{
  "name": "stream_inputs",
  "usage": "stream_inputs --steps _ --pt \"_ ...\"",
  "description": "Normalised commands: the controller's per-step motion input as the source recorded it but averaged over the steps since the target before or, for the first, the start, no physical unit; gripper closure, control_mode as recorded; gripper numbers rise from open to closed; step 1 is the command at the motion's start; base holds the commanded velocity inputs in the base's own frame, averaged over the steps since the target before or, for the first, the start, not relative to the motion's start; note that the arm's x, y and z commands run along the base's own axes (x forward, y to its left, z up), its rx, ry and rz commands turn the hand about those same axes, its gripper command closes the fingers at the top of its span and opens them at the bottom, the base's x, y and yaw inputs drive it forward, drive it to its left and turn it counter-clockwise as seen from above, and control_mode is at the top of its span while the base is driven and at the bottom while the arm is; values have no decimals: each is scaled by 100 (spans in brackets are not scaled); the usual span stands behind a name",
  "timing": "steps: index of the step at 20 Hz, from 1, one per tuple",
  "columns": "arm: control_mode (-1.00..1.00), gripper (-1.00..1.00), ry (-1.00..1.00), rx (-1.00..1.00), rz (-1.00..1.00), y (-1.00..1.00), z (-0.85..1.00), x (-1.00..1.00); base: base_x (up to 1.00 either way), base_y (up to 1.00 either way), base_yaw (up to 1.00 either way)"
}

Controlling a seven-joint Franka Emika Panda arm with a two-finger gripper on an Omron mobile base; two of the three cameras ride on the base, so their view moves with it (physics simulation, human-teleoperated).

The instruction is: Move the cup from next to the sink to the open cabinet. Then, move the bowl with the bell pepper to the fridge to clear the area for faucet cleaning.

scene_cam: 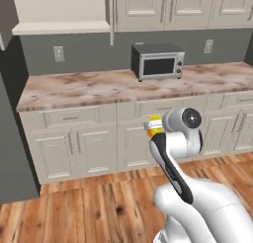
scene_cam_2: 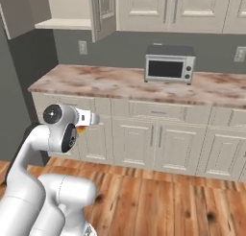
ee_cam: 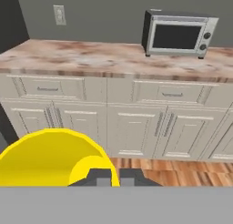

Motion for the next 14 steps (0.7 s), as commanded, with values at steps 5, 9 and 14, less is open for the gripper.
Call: stream_inputs --steps 5,9,14 --pt "100 100 0 0 0 0 0 0 100 31 -13" --pt "100 100 0 0 0 0 0 0 93 11 4" --pt "100 100 0 0 0 0 0 0 67 20 15"
